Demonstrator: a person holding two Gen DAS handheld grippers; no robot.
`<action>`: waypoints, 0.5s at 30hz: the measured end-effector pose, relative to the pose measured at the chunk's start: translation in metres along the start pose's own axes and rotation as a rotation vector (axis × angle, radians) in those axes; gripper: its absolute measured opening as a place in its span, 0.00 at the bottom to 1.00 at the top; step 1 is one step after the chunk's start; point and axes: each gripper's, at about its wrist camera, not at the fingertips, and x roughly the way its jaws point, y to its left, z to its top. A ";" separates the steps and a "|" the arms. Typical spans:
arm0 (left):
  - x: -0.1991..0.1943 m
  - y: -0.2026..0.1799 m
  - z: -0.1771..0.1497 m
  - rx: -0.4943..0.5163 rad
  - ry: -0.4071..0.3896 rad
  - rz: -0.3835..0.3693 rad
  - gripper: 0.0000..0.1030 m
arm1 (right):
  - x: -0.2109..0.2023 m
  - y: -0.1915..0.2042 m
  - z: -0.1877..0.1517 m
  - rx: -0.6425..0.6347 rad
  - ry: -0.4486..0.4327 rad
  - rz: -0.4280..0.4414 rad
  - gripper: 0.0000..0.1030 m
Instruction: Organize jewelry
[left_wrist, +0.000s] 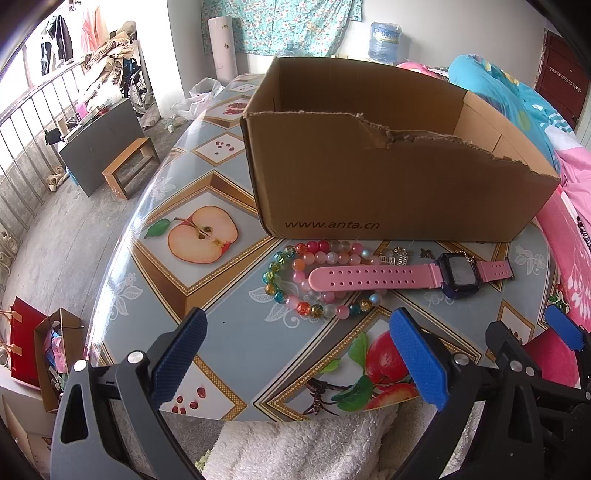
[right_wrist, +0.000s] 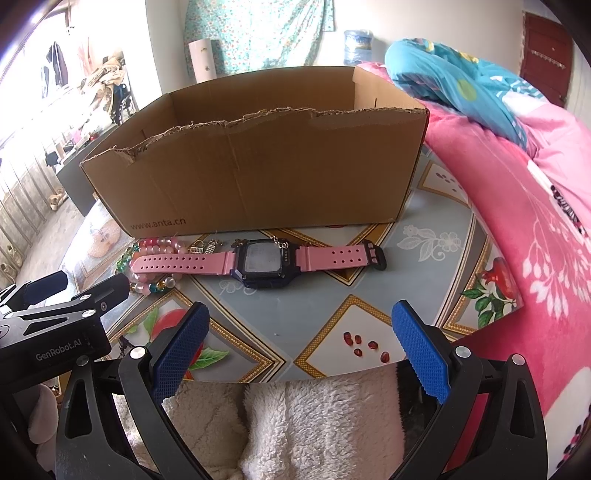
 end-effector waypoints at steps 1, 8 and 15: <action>0.000 0.000 0.000 0.000 -0.001 -0.001 0.94 | 0.000 0.000 0.000 0.001 0.000 0.001 0.92; 0.000 0.000 0.000 0.000 -0.001 0.000 0.94 | -0.001 -0.002 0.004 0.000 -0.003 -0.002 0.92; 0.000 0.000 0.000 0.000 -0.001 0.000 0.94 | -0.002 -0.002 0.004 -0.001 -0.005 -0.003 0.92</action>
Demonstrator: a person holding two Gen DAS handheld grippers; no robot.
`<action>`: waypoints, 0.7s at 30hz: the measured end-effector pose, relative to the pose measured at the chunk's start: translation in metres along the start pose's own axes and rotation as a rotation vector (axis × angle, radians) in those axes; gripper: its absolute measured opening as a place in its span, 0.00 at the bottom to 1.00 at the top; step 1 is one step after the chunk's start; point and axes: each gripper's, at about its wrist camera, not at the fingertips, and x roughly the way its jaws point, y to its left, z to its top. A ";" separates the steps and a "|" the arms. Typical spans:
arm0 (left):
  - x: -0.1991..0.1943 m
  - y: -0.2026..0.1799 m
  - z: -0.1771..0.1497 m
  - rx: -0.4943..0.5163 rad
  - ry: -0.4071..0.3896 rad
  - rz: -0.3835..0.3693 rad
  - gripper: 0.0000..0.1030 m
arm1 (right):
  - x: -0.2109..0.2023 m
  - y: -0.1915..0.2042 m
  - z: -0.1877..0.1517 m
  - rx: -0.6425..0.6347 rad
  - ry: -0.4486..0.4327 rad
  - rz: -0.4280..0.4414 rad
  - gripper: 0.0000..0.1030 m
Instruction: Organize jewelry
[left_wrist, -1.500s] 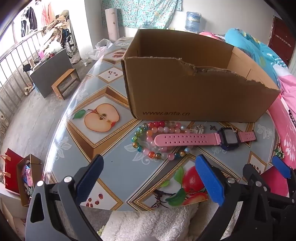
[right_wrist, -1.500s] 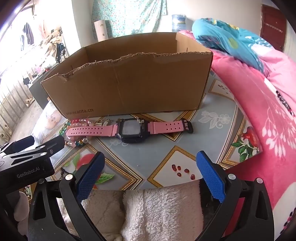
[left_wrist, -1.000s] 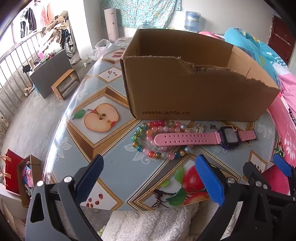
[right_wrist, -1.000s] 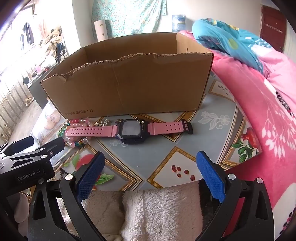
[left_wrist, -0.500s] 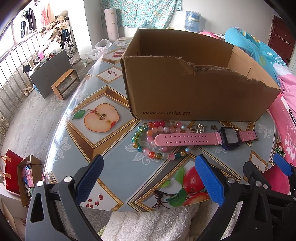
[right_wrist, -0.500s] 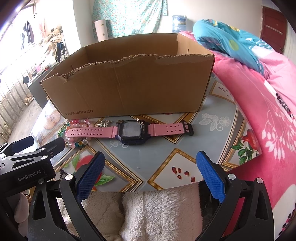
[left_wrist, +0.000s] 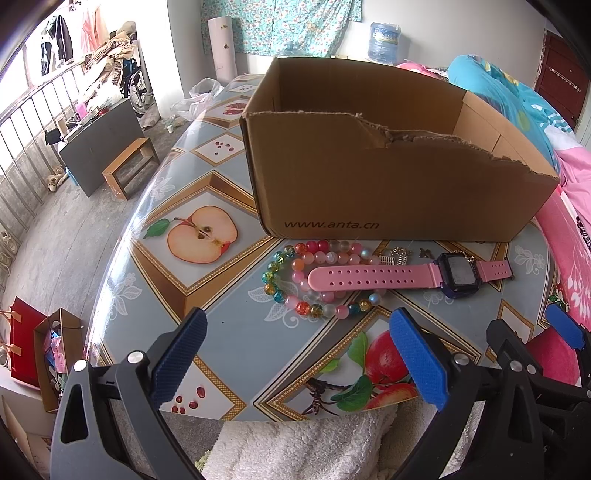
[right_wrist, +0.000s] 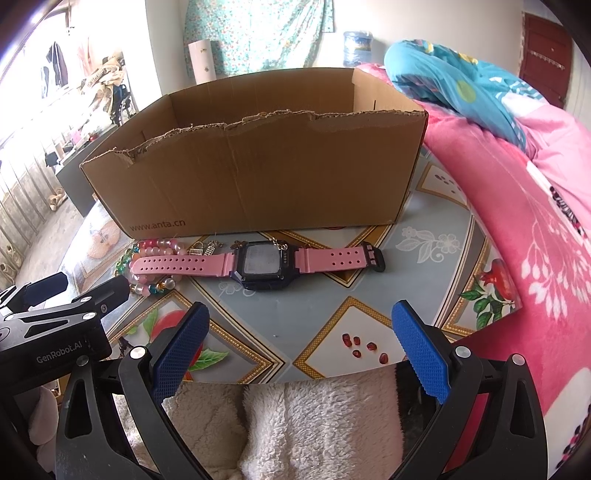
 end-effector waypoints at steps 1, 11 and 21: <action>0.000 0.000 0.000 0.000 0.000 0.001 0.94 | -0.001 0.000 0.000 0.000 -0.002 -0.001 0.92; -0.001 -0.001 0.001 0.001 -0.002 0.001 0.94 | -0.001 0.000 0.000 -0.002 -0.004 -0.003 0.92; 0.001 0.000 0.003 0.003 -0.007 0.004 0.94 | -0.001 -0.001 0.004 -0.005 -0.007 -0.005 0.92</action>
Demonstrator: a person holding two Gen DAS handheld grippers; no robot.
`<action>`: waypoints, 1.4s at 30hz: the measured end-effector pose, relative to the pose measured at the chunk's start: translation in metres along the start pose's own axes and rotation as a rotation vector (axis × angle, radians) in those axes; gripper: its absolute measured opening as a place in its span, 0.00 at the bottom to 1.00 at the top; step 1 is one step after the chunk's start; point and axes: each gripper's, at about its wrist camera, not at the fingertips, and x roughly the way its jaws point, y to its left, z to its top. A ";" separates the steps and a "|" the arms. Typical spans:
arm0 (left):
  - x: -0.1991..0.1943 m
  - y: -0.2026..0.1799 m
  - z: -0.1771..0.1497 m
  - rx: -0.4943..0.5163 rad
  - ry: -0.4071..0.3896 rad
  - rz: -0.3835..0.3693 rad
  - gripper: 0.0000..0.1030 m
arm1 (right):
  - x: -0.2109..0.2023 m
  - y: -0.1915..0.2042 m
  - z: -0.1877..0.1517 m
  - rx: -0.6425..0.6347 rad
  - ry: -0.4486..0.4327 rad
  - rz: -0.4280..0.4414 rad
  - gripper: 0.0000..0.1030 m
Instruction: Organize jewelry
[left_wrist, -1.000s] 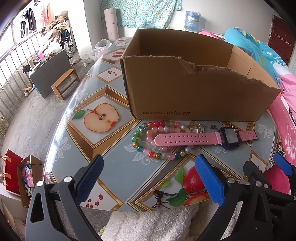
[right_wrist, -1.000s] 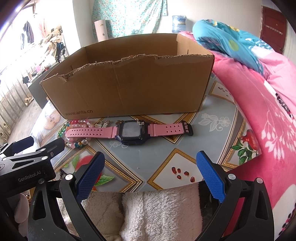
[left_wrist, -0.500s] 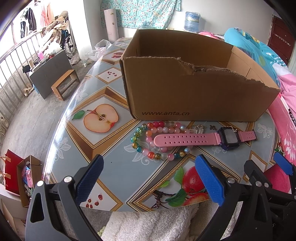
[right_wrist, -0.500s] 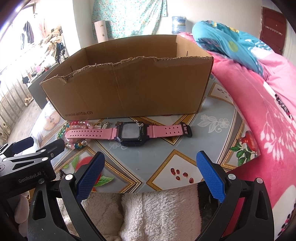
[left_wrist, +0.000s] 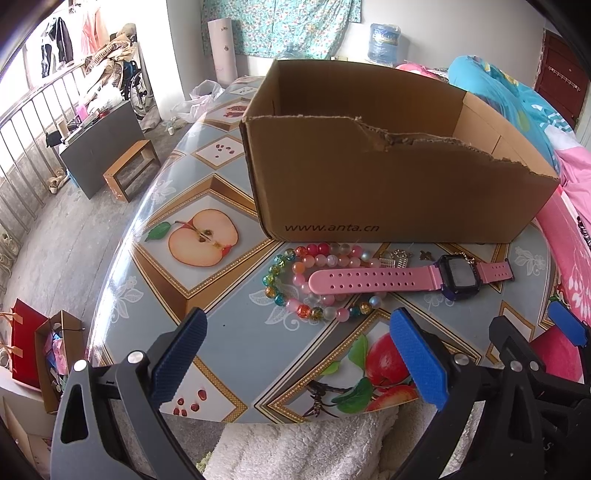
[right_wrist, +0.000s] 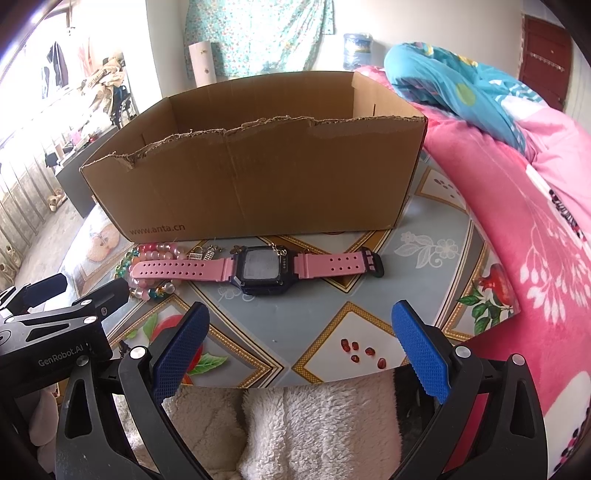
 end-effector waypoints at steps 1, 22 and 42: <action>0.000 0.000 0.000 0.000 -0.001 0.001 0.94 | 0.000 0.000 0.000 0.000 0.000 0.000 0.92; 0.001 0.001 -0.002 0.001 -0.003 0.007 0.94 | 0.001 0.000 0.001 0.001 -0.002 -0.004 0.92; 0.011 0.002 -0.009 0.168 -0.211 -0.141 0.94 | 0.012 -0.019 0.006 0.027 -0.059 0.049 0.72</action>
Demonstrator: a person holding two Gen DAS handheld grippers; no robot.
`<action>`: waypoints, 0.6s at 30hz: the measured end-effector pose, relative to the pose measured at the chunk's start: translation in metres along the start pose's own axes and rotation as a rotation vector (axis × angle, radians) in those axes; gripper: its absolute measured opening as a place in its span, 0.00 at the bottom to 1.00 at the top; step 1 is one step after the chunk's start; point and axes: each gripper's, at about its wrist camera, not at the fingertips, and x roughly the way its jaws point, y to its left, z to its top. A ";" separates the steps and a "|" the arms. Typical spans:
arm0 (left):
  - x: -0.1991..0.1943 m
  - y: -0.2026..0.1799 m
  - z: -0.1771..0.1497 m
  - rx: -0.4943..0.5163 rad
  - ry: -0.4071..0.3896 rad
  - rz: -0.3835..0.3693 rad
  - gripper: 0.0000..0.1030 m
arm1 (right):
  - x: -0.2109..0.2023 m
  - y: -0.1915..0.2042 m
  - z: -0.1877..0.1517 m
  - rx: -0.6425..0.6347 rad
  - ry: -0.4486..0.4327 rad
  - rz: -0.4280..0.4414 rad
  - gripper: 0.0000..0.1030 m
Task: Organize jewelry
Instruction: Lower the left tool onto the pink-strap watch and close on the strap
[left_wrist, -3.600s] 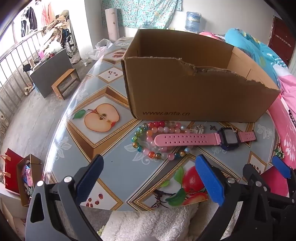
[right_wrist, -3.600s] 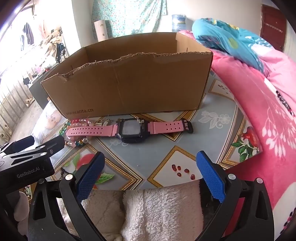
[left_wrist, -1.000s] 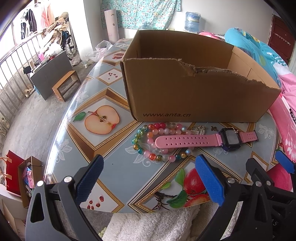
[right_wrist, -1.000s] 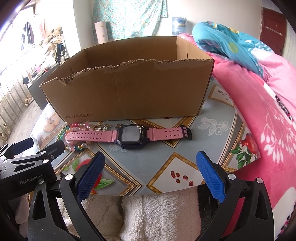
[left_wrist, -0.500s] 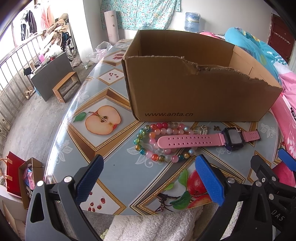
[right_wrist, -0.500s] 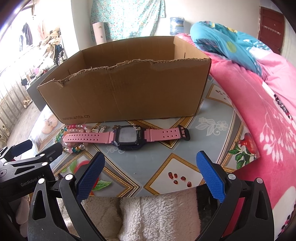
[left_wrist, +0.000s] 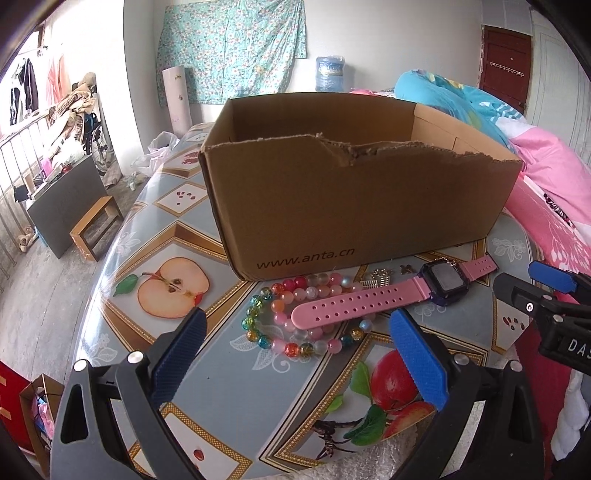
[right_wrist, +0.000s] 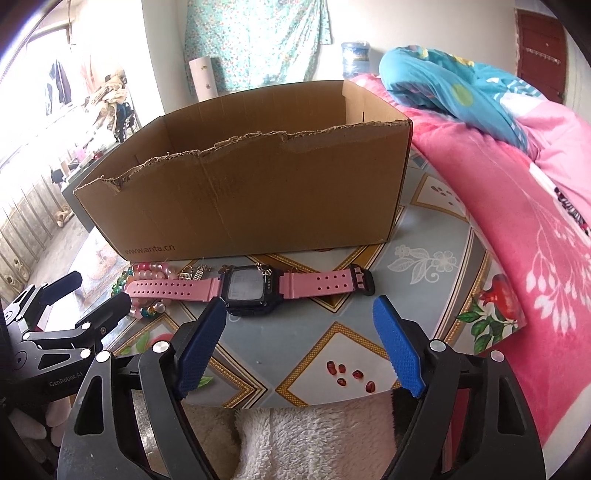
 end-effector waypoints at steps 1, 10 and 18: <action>-0.001 -0.001 0.000 0.015 -0.016 -0.012 0.94 | 0.001 0.000 0.001 -0.004 -0.001 0.007 0.70; -0.002 -0.024 0.003 0.172 -0.102 -0.148 0.77 | 0.014 0.008 0.008 -0.076 -0.003 0.095 0.40; 0.017 -0.052 0.005 0.262 -0.053 -0.278 0.44 | 0.028 0.008 0.019 -0.088 0.024 0.161 0.21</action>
